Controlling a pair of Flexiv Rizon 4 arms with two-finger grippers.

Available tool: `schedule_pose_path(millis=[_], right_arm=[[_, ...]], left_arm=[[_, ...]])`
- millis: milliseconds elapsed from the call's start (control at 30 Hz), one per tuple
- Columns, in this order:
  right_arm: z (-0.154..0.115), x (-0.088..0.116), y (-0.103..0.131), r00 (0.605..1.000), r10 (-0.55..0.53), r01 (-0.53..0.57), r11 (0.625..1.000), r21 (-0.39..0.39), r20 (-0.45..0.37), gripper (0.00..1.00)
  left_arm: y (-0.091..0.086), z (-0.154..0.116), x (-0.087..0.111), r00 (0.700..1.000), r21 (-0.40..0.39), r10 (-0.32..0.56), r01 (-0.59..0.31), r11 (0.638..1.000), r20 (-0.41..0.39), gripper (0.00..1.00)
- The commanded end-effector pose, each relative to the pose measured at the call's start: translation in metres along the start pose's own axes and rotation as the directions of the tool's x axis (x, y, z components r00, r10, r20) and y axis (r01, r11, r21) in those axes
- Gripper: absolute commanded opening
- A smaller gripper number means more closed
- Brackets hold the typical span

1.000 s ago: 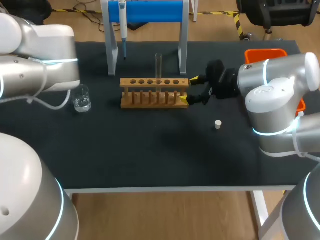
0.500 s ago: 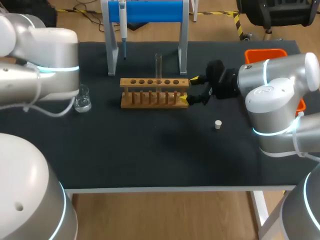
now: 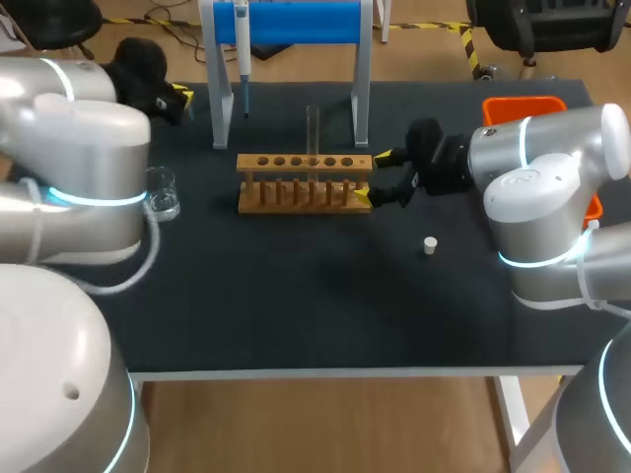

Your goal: Invert the test tube, pick up the pipette, mount the tip to pipette, aspirate from beaker and dispense into the tube, eject the tip, return the pipette, and cap with the stopper.

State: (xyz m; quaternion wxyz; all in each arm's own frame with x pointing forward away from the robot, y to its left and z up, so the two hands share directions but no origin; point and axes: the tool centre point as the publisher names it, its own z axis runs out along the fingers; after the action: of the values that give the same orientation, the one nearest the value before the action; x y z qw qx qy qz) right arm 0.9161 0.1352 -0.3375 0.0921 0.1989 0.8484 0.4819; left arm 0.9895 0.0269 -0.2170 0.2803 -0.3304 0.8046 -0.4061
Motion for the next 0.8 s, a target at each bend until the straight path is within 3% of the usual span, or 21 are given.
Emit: schedule_pose_path(millis=[33, 567, 800], right_arm=[[-0.001, 0.000, 0.000, 1.000, 0.000, 0.000, 1.000, 0.001, -0.001, 1.00], [-0.001, 0.000, 0.000, 1.000, 0.000, 0.000, 1.000, 0.001, -0.001, 1.00], [-0.001, 0.000, 0.000, 1.000, 0.000, 0.000, 1.000, 0.001, -0.001, 1.00]], left_arm=[[0.006, -0.054, -0.010, 0.987, 0.021, 0.025, -0.022, 1.000, -0.157, 0.00], [0.006, -0.054, -0.010, 0.987, 0.021, 0.025, -0.022, 1.000, -0.157, 0.00], [-0.046, -0.065, 0.043, 0.900, -0.073, 0.162, -0.208, 0.975, -0.404, 0.00]])
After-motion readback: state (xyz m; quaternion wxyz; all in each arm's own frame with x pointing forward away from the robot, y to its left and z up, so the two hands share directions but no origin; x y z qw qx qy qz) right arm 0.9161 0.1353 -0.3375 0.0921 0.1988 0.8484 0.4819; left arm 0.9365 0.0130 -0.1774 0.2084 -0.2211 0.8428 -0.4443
